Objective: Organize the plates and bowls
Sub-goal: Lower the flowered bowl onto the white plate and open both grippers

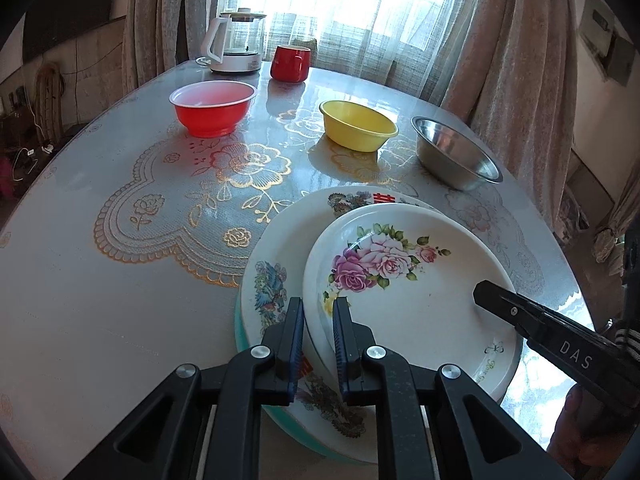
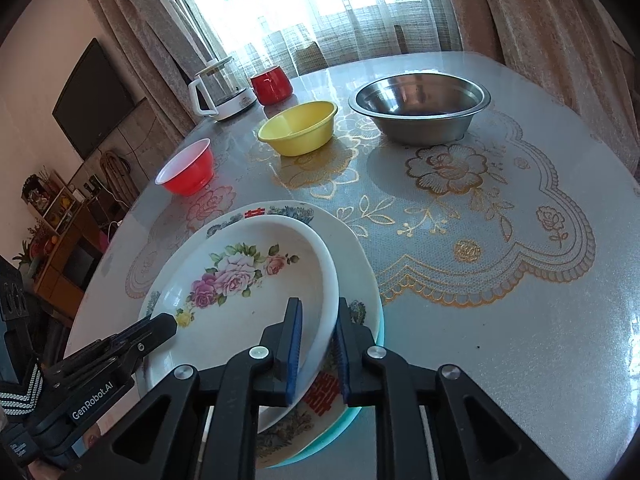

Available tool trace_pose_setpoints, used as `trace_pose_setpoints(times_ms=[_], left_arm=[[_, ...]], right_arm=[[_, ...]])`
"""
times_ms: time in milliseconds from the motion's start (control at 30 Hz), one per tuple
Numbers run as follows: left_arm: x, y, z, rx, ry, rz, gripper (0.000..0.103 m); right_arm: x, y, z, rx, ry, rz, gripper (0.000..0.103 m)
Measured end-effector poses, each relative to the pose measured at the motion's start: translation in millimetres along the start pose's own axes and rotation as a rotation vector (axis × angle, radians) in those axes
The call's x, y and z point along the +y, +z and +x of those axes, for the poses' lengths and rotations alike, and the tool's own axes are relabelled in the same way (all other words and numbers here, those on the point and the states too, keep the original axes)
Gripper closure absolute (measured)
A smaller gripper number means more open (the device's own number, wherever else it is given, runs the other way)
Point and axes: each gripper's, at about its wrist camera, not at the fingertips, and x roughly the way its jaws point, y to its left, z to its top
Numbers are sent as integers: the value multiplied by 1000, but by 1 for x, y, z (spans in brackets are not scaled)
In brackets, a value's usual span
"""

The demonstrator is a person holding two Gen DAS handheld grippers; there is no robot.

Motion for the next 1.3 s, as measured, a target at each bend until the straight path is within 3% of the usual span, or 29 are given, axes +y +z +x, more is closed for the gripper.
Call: trace_pose_setpoints(times_ms=[267,433,533,867,1300], left_arm=[[0,4,-4,6,39,14,88],[-3,7,-4,21,76,32,87],[-2,7,-4,25,68,27,84],[-3,7,-3,23,74,30,84],[-11,2,0,14,82,60,84]], right_arm=[[9,7,11,74,-29,-28,85],[21,14,19,139,-61,-82,78],[21,17,23,171,-47,-53,74],[15,14,20,184,-20,24,71],[19,10,11,163,-56,-10,68]])
